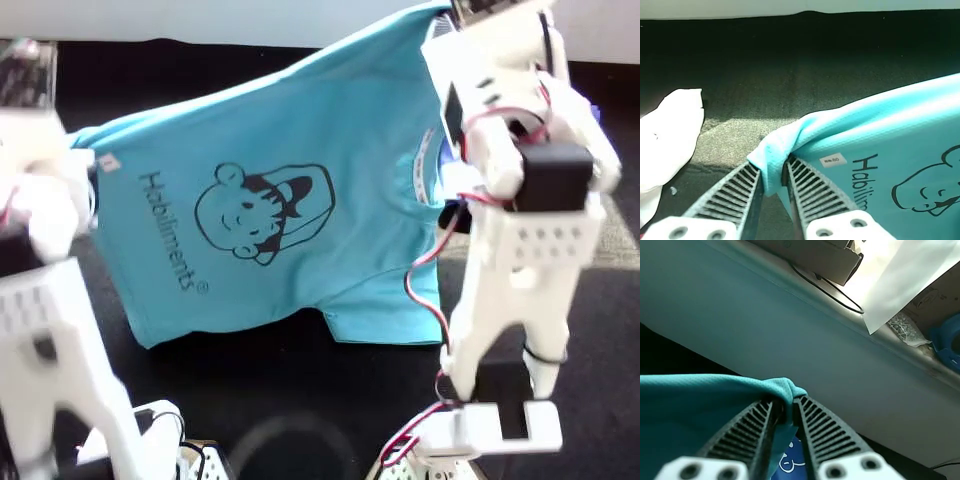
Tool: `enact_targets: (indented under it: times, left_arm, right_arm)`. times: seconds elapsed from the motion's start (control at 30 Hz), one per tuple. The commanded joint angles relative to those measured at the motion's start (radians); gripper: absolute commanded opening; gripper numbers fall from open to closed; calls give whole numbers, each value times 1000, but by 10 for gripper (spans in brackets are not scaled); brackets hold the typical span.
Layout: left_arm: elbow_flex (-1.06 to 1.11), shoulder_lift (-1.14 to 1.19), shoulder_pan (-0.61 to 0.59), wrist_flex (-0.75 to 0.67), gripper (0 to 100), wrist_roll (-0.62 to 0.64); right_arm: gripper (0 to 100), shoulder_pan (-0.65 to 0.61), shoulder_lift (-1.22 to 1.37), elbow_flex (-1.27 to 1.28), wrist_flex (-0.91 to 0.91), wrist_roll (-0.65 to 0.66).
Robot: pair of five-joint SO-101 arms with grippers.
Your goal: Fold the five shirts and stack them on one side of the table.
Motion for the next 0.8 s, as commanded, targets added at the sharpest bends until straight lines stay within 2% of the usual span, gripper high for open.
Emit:
enact_targets:
  times: [0.0,0.13,0.23,0.37,0.53,0.77]
  left_arm:
    - [-245,231,27,-15,8,-3]
    - [-483,446,24,-12,8,-3]
    - [-641,578,22,46,8,-3]
    - [-791,753,27,95,8,-3]
    - [-868,947,44,98,8,-3]
    - [-871,1113,62,106,8,-3]
  right_arm:
    - [6,5,67,-2,-111,6]
    - [6,5,128,-2,-199,6]
    - [6,-13,160,-2,-266,6]
    - [6,-41,226,5,-277,6]
    - [6,-54,355,5,-222,6]
    - [6,-61,538,5,-96,6]
